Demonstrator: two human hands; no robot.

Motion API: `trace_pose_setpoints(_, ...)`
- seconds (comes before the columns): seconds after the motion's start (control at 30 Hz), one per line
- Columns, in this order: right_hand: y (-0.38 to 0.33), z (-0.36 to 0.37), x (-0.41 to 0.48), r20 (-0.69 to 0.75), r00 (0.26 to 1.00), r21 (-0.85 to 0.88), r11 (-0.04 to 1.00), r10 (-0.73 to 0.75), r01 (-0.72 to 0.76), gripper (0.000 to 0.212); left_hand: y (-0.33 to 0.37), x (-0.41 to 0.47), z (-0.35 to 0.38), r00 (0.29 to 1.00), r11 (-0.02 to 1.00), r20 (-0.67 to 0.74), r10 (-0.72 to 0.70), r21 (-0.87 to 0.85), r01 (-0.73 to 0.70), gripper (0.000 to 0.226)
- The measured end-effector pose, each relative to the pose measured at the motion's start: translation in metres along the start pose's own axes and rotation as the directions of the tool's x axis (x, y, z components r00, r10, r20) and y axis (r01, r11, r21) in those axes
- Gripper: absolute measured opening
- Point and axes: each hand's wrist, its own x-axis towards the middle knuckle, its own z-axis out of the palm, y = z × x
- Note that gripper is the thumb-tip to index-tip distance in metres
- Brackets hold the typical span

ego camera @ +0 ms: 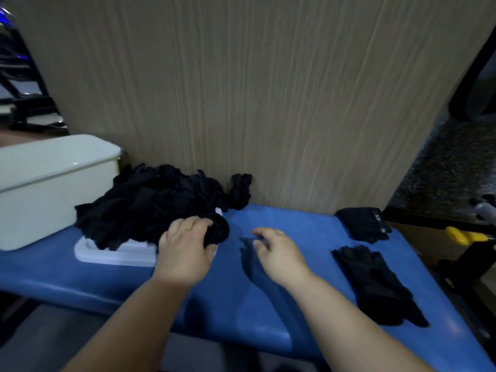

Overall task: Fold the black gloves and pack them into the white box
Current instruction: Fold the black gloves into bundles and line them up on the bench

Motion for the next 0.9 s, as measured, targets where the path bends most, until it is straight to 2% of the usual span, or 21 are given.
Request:
trace_pose_setpoints(0.1, -0.022, 0.025, 0.024, 0.095, 0.99, 0.208, 0.971, 0.1, -0.118, 0.045, -0.021, 0.004, -0.003, 1.0, 0.998, 0.016, -0.011, -0.069, 0.012, 0.055)
trace_pose_setpoints(0.2, -0.036, 0.044, 0.041, 0.174, 0.969, 0.363, 0.904, 0.173, -0.227, 0.058, -0.027, 0.008, -0.002, 0.995, 0.976, 0.1, -0.025, -0.215, 0.046, 0.059)
trace_pose_setpoints(0.27, -0.04, 0.05, 0.047, 0.171, 0.965, 0.352, 0.902, 0.2, -0.249, 0.057, -0.028, 0.012, 0.001, 0.99, 0.962, 0.143, -0.016, -0.266, 0.054, 0.058)
trace_pose_setpoints(0.33, -0.04, 0.052, 0.052, 0.155, 0.965, 0.321, 0.913, 0.212, -0.252, 0.042, -0.03, 0.016, 0.004, 0.985, 0.94, 0.172, -0.02, -0.331, 0.077, 0.056)
trace_pose_setpoints(0.4, -0.037, 0.053, 0.053, 0.164, 0.959, 0.314, 0.91, 0.229, -0.271, 0.031, -0.032, 0.021, 0.005, 0.978, 0.912, 0.204, -0.04, -0.393, 0.119, 0.051)
trace_pose_setpoints(0.47, -0.032, 0.052, 0.051, 0.156, 0.957, 0.318, 0.905, 0.243, -0.282, 0.029, -0.032, 0.026, 0.004, 0.972, 0.888, 0.232, -0.045, -0.437, 0.145, 0.042)
trace_pose_setpoints(0.53, -0.029, 0.05, 0.047, 0.117, 0.962, 0.343, 0.898, 0.248, -0.274, 0.023, -0.028, 0.028, 0.004, 0.967, 0.865, 0.254, -0.033, -0.477, 0.154, 0.035)
trace_pose_setpoints(0.73, -0.021, 0.044, 0.032, 0.042, 0.981, 0.375, 0.907, 0.19, -0.191, 0.027, -0.014, 0.028, 0.003, 0.954, 0.84, 0.301, 0.0, -0.517, 0.163, 0.033)
trace_pose_setpoints(0.9, -0.026, 0.028, 0.023, -0.068, 0.991, 0.407, 0.91, 0.115, -0.078, 0.031, -0.004, 0.026, -0.002, 0.95, 0.731, 0.307, -0.059, -0.635, 0.251, 0.031)
